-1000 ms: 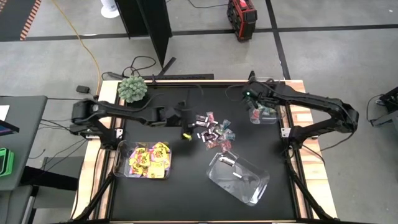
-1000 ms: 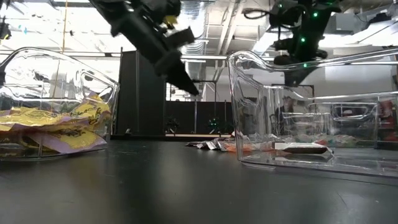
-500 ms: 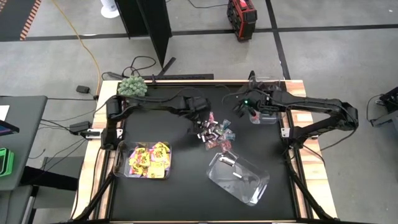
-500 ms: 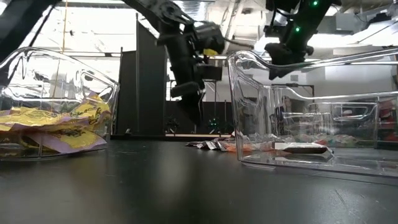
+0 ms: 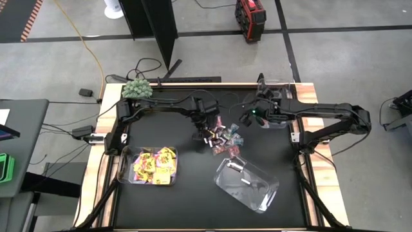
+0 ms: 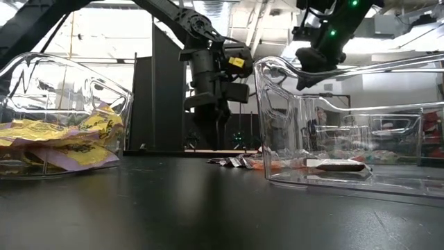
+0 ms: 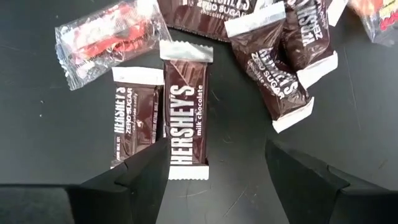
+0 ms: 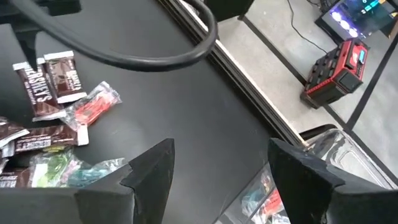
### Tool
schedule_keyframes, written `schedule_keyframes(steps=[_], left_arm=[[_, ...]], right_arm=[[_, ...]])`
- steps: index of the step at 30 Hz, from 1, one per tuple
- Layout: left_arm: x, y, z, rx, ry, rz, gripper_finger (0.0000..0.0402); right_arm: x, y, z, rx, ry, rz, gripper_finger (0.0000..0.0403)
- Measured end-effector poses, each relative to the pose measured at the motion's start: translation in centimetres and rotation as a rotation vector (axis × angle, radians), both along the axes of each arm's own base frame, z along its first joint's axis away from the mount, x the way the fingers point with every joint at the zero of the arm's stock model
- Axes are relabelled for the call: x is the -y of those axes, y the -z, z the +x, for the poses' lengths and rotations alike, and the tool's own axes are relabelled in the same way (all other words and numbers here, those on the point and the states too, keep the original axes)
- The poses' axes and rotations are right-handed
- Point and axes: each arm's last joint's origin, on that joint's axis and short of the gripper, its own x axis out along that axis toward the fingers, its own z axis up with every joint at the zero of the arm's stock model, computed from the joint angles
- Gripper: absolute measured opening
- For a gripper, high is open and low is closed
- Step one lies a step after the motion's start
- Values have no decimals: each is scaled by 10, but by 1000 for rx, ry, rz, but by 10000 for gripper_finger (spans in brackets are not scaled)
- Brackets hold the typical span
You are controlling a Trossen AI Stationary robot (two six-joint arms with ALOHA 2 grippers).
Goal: Sort candy
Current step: Put the brown candy in the bottom right transparent container
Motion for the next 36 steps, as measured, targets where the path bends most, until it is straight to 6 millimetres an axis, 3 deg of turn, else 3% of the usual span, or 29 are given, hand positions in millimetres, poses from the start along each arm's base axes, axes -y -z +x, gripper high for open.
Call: schedule_keyframes(steps=[15,27,36], left_arm=[[-3,27,9,-29,-66,-19,253],[-1,30,6,-65,-71,-57,252],[-13,30,5,-44,-148,-49,186]], right_arm=[[0,-2,2,25,-3,-8,274],[0,-2,2,32,-2,-10,274],[-1,-2,3,32,-7,-9,274]])
